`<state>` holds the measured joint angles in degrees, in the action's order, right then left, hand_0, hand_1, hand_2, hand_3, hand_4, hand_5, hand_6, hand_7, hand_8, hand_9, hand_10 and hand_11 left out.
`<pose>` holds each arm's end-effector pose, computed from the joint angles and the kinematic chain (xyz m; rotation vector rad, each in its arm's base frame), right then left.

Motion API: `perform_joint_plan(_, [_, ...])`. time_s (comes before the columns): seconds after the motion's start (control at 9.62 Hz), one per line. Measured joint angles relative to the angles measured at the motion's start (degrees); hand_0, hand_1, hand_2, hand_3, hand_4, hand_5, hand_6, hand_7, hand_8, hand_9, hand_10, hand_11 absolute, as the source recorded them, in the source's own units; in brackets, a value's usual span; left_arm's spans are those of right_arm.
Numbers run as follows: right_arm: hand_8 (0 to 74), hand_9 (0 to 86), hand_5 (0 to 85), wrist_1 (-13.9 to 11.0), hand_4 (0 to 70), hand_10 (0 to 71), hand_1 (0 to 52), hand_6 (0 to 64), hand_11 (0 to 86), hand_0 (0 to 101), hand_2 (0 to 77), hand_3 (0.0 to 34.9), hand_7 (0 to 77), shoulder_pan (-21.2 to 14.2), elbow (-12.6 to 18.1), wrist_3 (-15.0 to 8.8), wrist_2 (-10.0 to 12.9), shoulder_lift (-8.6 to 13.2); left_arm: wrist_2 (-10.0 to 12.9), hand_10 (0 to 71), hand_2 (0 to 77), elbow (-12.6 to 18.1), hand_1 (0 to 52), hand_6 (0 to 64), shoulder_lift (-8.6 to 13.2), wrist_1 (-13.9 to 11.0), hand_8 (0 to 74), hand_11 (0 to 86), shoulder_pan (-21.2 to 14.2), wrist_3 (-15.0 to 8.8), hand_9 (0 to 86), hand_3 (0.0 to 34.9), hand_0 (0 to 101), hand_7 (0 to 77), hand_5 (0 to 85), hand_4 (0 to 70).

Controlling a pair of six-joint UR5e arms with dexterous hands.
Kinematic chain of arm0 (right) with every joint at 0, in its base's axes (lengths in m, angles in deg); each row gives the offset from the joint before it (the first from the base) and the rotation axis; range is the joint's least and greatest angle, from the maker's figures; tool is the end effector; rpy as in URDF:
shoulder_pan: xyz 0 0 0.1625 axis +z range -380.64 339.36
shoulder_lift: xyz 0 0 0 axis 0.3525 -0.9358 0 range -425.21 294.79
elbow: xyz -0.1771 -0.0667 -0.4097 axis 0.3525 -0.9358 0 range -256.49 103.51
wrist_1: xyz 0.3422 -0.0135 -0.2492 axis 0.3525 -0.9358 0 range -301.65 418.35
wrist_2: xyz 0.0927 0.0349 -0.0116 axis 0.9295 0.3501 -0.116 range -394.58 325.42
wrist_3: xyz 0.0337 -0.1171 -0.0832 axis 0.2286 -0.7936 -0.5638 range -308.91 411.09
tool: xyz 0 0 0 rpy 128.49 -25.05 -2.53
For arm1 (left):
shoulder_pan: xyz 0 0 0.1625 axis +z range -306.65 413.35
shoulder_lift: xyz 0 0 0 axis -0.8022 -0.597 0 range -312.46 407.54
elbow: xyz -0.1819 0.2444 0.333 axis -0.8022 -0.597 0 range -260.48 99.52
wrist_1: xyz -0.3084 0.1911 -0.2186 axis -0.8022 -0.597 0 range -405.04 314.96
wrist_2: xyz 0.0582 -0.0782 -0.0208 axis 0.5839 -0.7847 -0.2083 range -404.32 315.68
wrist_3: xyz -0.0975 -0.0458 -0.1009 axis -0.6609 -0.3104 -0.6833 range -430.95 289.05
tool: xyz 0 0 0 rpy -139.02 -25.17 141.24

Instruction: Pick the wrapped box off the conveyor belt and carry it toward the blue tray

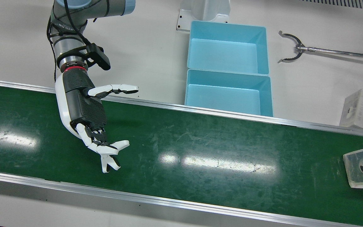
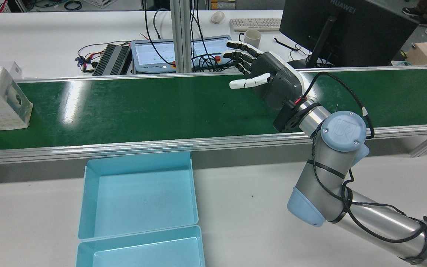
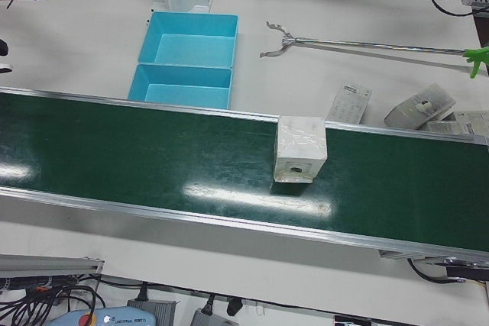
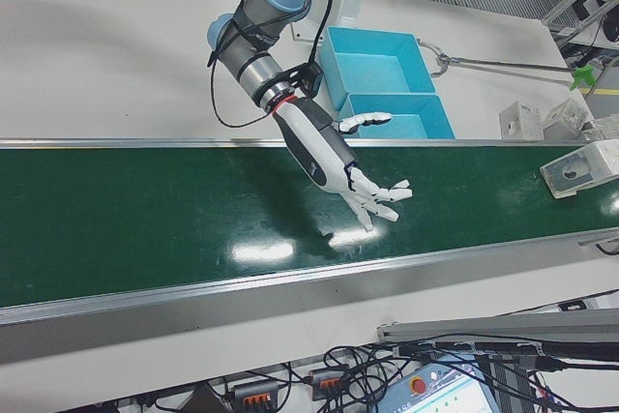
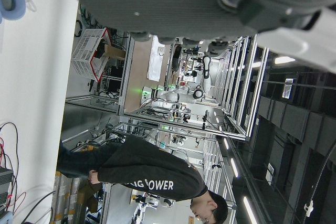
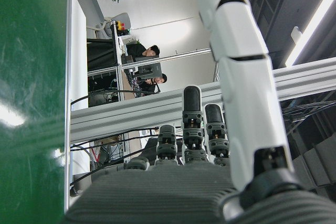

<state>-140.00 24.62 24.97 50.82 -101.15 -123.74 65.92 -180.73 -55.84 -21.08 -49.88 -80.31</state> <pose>-0.3525 -0.6284 0.3080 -0.6420 -2.4566 1.6936 -0.2197 -0.5757 0.5409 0.3144 -2.1716 2.2056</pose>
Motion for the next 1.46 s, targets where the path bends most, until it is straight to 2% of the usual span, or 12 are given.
perform_joint_plan(1.46, [8.7,14.2,25.1,-0.04,8.7,0.0,20.2,13.1,1.6,53,13.6,3.8,33.3,-0.22,-0.52,0.00,0.04,0.00,0.00,0.0,0.5,0.00,0.0,0.5,0.00,0.00,0.5,0.0,0.00,0.00,0.0,0.0,0,0.5,0.5,0.0])
